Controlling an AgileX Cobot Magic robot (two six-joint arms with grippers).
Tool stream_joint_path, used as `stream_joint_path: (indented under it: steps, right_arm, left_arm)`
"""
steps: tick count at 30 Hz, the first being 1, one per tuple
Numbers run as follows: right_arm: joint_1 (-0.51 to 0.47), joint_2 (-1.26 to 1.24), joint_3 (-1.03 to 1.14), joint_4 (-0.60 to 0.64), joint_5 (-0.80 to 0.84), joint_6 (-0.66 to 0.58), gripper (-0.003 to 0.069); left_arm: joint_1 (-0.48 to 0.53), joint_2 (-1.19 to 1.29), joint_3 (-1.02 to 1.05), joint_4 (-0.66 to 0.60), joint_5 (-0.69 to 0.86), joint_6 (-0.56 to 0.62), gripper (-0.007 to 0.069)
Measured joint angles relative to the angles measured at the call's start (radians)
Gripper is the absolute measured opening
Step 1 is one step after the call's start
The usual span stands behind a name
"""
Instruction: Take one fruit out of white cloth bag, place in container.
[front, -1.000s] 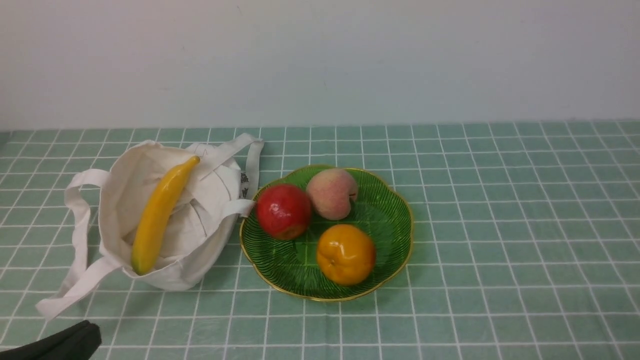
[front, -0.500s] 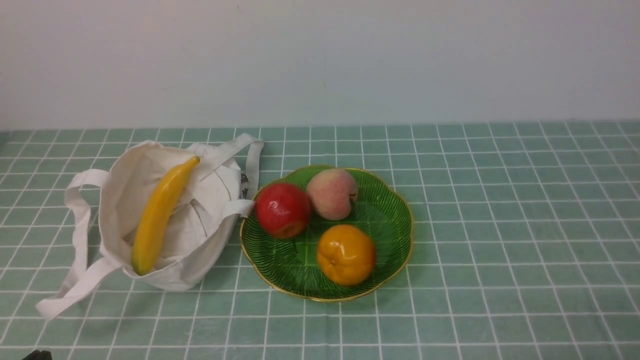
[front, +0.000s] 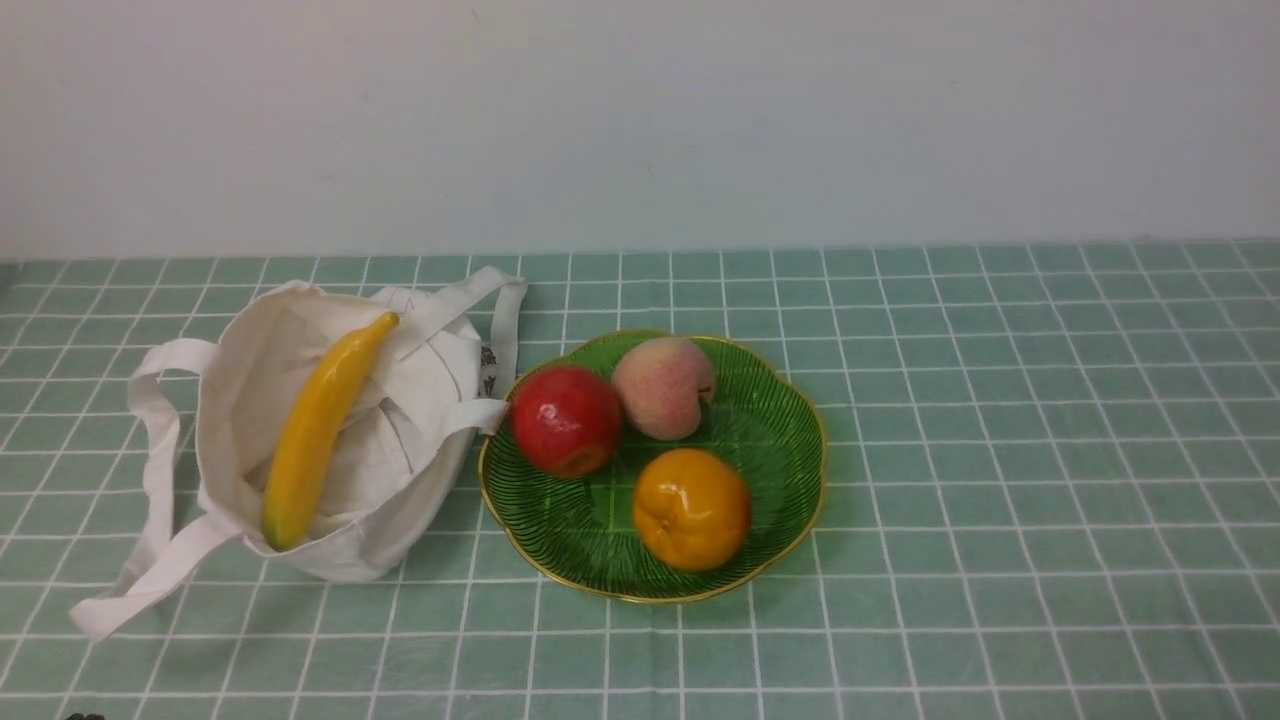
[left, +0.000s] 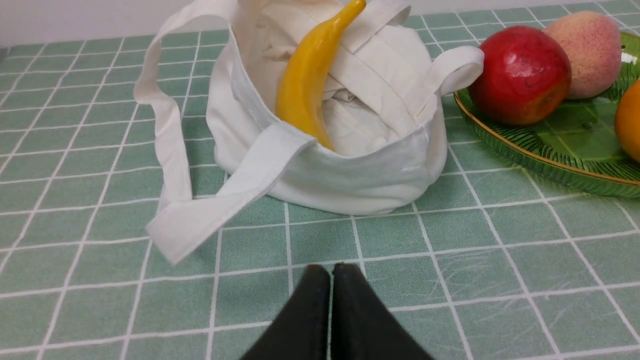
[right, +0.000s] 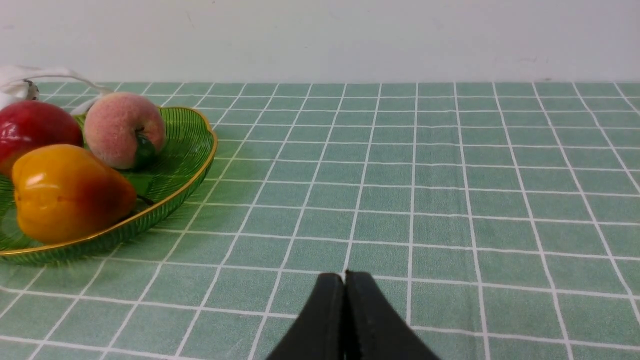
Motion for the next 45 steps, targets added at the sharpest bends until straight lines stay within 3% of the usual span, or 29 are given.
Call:
stream_joint_path:
  steps: [45]
  right_arm:
    - [0.0, 0.0, 0.0, 0.001, 0.0, 0.0, -0.0015]
  left_arm:
    - [0.001, 0.0, 0.0, 0.0, 0.003, -0.007, -0.0008]
